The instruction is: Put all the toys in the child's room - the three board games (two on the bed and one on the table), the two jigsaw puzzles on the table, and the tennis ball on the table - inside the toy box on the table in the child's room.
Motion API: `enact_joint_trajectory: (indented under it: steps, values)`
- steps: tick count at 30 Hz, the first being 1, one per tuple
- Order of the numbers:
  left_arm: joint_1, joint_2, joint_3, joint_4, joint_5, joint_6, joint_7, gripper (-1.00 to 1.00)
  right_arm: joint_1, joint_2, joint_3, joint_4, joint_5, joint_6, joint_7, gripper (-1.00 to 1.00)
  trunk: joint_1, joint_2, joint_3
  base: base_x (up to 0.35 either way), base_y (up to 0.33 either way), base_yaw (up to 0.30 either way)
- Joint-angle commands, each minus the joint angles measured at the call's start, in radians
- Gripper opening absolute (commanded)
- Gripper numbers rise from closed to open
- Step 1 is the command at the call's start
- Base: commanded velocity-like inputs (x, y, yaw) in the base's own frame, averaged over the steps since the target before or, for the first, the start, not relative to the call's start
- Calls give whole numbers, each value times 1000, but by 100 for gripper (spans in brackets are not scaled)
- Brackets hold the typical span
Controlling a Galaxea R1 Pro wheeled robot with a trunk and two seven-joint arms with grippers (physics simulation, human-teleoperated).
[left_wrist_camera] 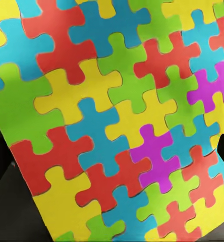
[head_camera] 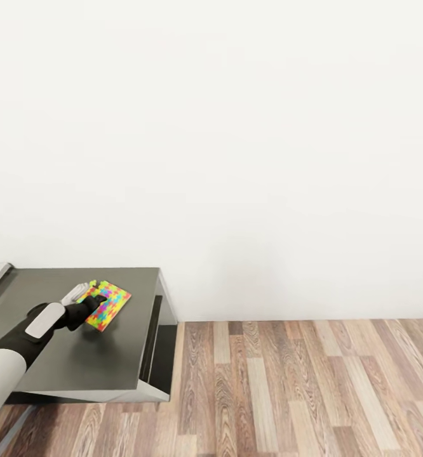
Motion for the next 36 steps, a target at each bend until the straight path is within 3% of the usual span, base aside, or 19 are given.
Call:
enact_joint_trajectory:
  steps: [1,36]
  values:
    - [1,-56,-9,-1,30,2,10,100,0,0,1,-3,-8,5,-6,100,1,-1,-2,-29,-3,-31]
    - [1,-54,-9,-1,30,3,9,100,0,0,1,-3,-8,5,-6,100,1,-1,-1,-1,76,-2]
